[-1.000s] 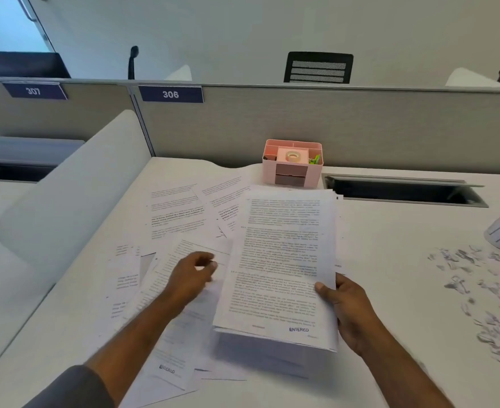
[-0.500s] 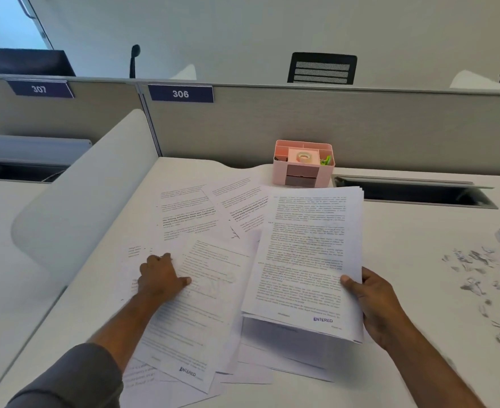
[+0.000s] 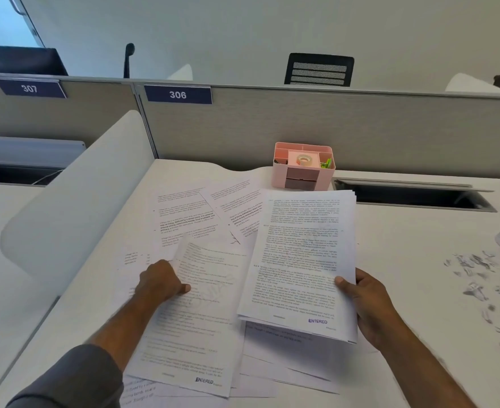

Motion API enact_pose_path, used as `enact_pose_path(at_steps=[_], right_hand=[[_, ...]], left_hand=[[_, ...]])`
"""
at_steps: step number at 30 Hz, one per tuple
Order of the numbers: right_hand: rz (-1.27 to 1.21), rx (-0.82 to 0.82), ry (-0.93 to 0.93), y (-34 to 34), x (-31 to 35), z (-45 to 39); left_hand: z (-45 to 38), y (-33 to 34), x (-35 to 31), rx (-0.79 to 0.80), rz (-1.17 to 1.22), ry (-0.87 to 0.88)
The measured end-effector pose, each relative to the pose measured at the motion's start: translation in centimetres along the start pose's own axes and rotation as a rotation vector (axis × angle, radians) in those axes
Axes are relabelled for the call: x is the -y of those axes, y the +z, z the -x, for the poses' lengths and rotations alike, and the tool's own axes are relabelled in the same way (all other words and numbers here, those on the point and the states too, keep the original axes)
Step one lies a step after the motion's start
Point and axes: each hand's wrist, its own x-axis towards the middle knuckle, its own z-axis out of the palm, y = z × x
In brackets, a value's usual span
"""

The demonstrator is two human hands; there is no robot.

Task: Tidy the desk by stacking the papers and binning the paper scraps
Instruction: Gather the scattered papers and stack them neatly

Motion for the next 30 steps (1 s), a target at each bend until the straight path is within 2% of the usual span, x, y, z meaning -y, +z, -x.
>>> enact_pose_path(at_steps=[4, 7, 10, 13, 21, 26, 30], right_hand=[[0.004, 0.005, 0.005, 0.3, -0.1, -0.3], [0.013, 0.000, 0.004, 0.3, 0.0, -0.6], [0.020, -0.013, 0.001, -0.2, 0.1, -0.8], [0.029, -0.027, 0.000, -0.8, 0.1, -0.9], [0.074, -0.072, -0.042, -1.9, 0.9, -1.0], [0.081, -0.073, -0.068, -2.2, 1.4, -0.9], [0.093, -0.043, -0.079, -1.8, 1.4, -0.7]], left_hand=[[0.8, 0.1, 0.0, -0.035, -0.015, -0.049], [1.2, 0.1, 0.4, -0.053, 0.238, 0.027], [1.6, -1.2, 0.7, 0.024, 0.510, 0.035], [2.3, -3.2, 0.9, 0.076, 0.639, 0.094], [4.9, -9.8, -0.3, 0.074, 0.987, 0.360], [5.8, -12.3, -1.6, 0.297, 1.230, 0.530], [5.9, -11.5, -4.0, 0.471, 1.386, 0.630]])
